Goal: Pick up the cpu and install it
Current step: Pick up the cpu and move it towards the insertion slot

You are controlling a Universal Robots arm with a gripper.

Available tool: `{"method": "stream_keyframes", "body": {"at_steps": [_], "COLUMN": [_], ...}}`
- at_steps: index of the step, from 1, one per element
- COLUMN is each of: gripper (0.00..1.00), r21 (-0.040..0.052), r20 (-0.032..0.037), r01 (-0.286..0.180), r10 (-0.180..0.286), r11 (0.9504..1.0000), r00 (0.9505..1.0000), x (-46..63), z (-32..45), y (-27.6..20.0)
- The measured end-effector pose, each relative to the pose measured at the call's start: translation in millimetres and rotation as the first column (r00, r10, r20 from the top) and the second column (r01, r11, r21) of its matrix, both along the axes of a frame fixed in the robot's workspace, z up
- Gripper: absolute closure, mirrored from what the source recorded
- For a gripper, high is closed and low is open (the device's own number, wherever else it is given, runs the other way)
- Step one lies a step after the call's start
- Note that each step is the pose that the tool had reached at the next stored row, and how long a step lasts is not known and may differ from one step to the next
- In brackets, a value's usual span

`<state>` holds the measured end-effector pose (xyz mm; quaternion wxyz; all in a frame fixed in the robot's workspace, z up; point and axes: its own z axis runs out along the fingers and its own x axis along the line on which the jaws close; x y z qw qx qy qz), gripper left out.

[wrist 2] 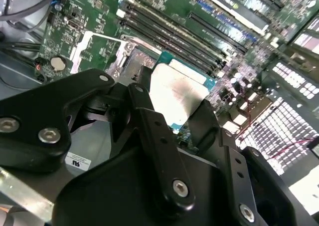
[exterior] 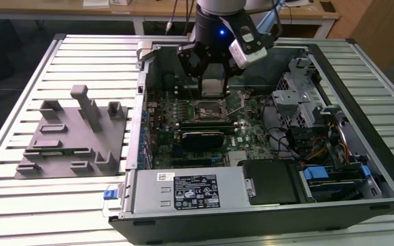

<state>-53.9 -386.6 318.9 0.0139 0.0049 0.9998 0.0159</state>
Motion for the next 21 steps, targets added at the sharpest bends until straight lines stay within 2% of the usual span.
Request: {"method": "stream_keyframes", "body": {"at_steps": [11, 15, 21], "gripper": [0.46, 0.46, 0.46], "r21": [-0.0001, 0.0001, -0.0001], "r20": [-0.0003, -0.0016, -0.0056], "r01": [0.0, 0.0, 0.0], "r10": [0.0, 0.0, 0.0], "r11": [1.0, 1.0, 1.0], "r00": [1.0, 1.0, 1.0], "x": [0.2, 0.5, 1.6], "z": [-15.5, -22.7, -33.6], "y": [17.9, 22.1, 25.2]}}
